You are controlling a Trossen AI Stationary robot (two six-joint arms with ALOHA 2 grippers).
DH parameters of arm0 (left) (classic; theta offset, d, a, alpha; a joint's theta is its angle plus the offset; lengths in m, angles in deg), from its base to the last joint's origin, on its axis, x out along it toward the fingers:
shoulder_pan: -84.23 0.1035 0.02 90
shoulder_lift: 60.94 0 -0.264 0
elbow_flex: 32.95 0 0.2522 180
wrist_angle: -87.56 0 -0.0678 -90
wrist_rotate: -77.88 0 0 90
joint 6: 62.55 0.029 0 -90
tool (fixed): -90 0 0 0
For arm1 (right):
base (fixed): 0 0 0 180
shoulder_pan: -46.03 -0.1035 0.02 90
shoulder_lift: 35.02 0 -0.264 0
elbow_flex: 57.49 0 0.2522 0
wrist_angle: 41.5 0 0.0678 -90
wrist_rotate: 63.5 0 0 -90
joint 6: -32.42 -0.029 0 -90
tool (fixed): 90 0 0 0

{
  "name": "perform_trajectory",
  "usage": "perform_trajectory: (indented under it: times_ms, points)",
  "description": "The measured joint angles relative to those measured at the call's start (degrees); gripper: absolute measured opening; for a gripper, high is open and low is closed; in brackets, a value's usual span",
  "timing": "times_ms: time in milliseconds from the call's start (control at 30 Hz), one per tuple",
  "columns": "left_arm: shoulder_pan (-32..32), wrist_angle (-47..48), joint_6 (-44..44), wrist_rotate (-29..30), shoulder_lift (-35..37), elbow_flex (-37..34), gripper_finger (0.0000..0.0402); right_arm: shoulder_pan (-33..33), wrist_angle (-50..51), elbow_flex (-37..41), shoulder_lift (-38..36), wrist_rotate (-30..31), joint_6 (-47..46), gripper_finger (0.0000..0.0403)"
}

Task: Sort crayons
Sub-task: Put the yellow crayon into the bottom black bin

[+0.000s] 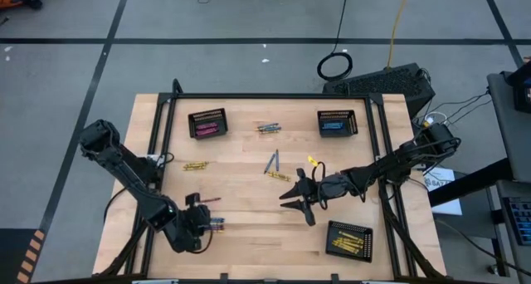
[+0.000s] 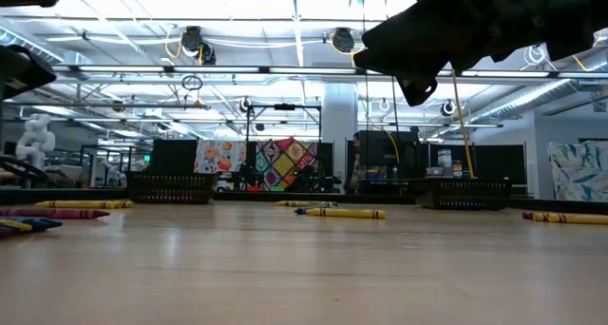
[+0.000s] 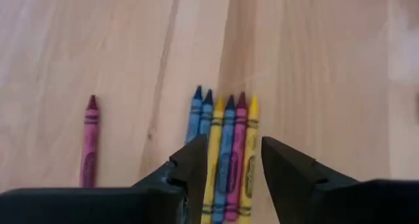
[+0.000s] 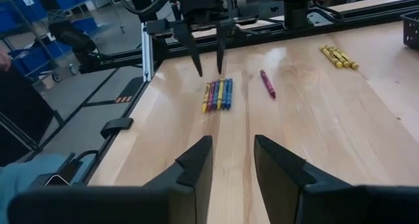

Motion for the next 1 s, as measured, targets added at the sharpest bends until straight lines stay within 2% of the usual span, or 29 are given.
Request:
perform_trajectory:
  times_ms: [167, 333, 633, 1000]
  points:
    - [0.3, 3.2, 1.3, 4.3, -1.1, 0.0, 0.0130, 0.0, 0.0, 0.0, 0.0, -0.1, -0.1, 0.0100]
    - [1.0, 0.4, 6.3, 2.9, -4.6, 0.0, 0.0121, 0.0, 0.3, 0.0, 0.0, -0.1, -0.1, 0.0100]
    - [1.0, -0.1, 6.4, 2.8, -10.5, 0.0, 0.0121, -0.1, 0.3, 0.0, 0.0, -0.1, -0.2, 0.0100]
    - [1.1, -0.1, 6.4, 5.1, -10.7, 0.0, 0.0121, -0.1, 0.3, 0.0, 0.0, -0.1, -0.8, 0.0100]
